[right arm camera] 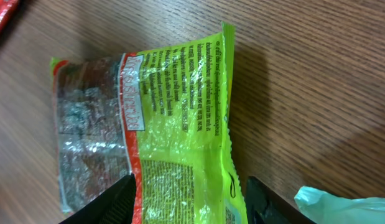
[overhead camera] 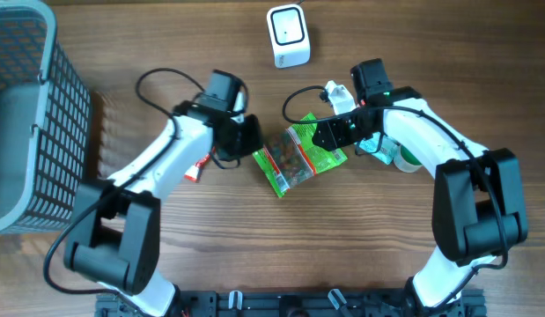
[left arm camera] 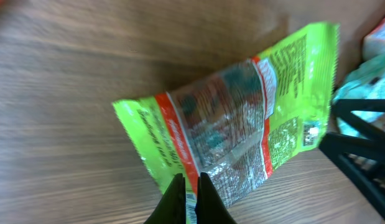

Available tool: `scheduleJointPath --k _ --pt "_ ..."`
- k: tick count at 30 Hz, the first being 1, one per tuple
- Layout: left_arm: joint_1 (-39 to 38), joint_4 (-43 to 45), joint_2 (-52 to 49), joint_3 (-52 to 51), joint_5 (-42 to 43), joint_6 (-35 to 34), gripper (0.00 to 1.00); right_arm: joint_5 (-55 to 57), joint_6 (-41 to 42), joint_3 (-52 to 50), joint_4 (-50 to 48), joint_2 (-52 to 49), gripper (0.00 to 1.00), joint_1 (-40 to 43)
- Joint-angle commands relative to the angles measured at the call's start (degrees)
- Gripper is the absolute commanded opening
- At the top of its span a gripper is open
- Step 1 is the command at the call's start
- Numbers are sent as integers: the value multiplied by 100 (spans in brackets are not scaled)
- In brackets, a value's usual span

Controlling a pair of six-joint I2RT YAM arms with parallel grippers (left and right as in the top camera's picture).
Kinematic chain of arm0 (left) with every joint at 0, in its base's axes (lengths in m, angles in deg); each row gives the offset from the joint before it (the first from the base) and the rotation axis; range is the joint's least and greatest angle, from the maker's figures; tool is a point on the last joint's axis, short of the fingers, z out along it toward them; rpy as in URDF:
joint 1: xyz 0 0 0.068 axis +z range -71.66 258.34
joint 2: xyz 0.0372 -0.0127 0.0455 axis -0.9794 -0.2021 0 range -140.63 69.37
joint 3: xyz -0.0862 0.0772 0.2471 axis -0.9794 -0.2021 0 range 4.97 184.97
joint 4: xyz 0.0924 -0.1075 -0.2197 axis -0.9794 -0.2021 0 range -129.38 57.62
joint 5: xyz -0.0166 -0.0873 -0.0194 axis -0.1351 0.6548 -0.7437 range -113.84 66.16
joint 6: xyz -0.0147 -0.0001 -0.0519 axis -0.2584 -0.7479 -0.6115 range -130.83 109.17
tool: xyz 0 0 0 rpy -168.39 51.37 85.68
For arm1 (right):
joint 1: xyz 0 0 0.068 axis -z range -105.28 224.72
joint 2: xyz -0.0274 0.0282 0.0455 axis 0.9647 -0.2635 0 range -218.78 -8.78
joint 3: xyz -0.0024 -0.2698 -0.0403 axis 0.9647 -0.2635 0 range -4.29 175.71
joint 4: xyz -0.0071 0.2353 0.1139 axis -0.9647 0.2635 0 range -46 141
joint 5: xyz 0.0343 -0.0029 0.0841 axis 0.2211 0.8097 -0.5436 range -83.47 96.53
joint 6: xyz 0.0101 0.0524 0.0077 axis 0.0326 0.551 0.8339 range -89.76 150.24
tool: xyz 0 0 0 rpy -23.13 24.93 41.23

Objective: Scan the item barcode
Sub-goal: 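Reach the left gripper to the snack bag's left edge and grasp, then hold the snack bag with both grippers and lift it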

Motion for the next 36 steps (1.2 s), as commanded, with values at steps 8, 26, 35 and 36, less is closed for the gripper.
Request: scheduleJointPath --k 8,26,35,36 --pt "-538 549 -1040 -98 -409 -734 4 -461 -404 -20 -122 -87 59 22" --pt "-514 667 -1222 -101 -470 -699 4 -448 -376 291 -658 -229 59 98" --pt "-354 76 -275 37 -474 -575 4 -39 -382 280 -717 -232 62 129" --pt "-354 -17 -278 35 -479 -575 4 -42 -382 280 -717 -245 62 129"
